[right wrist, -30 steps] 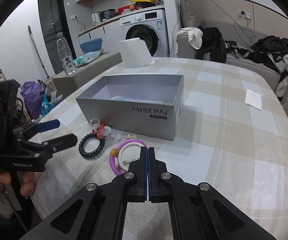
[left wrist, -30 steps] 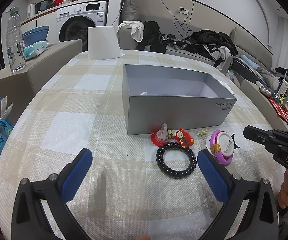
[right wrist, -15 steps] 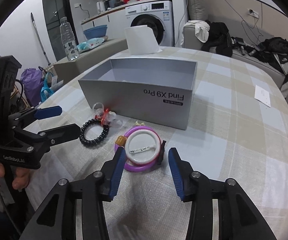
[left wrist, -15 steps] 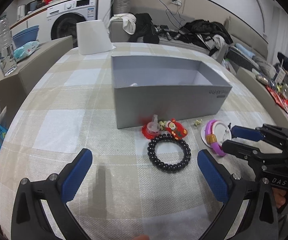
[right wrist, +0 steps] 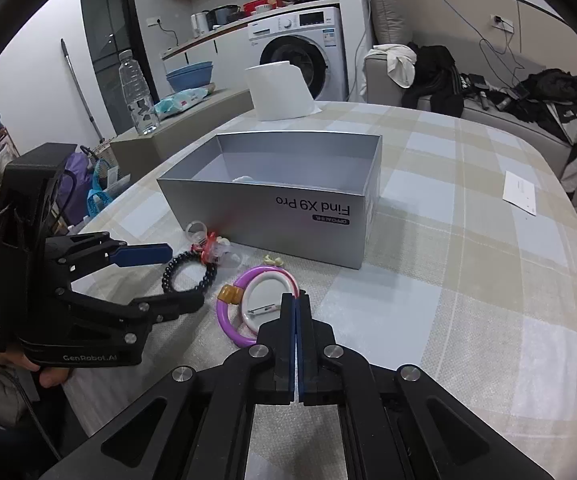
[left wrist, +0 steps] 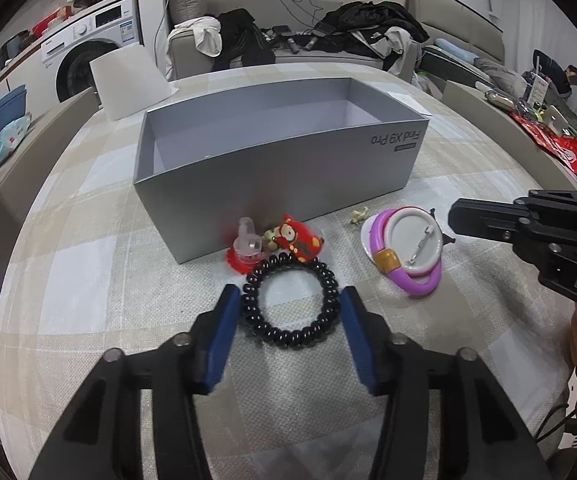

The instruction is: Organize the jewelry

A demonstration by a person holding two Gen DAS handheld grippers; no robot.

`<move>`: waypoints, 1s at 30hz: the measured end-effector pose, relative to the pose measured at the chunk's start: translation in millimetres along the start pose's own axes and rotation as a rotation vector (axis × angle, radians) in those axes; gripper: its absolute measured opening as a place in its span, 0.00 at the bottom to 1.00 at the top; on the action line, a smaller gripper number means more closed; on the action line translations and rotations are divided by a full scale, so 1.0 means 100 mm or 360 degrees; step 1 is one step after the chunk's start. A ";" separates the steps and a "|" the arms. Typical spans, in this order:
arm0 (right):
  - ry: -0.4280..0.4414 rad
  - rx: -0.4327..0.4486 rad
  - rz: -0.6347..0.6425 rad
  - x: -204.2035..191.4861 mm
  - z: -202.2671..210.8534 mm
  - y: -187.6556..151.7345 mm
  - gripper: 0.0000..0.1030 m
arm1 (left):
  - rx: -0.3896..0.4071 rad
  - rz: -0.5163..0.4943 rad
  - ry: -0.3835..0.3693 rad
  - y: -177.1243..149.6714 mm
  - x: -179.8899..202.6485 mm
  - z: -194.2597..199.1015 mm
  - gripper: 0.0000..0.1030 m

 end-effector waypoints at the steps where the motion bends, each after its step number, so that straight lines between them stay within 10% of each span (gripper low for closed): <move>1: 0.0011 -0.0005 -0.0006 0.00 -0.01 0.00 0.04 | 0.0001 -0.0003 -0.0005 0.00 0.00 0.01 0.38; 6: 0.0006 -0.0002 -0.0004 0.00 -0.01 0.00 0.22 | 0.0026 0.0026 -0.0016 0.00 -0.04 0.06 0.33; 27: 0.0116 -0.0109 0.0254 -0.53 -0.22 -0.11 0.22 | 0.0147 0.0044 -0.0066 0.00 0.00 0.24 0.33; 30: 0.0081 -0.0100 0.0280 -0.54 -0.23 -0.11 0.09 | 0.0166 0.0050 -0.0068 0.00 0.00 0.26 0.33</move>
Point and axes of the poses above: each gripper's, at about its wrist camera, not at the fingertips, and z roughly against the way its jaws point, x to its right, y to its top, the point moved 6 cm from there along -z, roughly the way its jaws point, and after that the axes turned 10 degrees about -y, right-handed, at the moved point
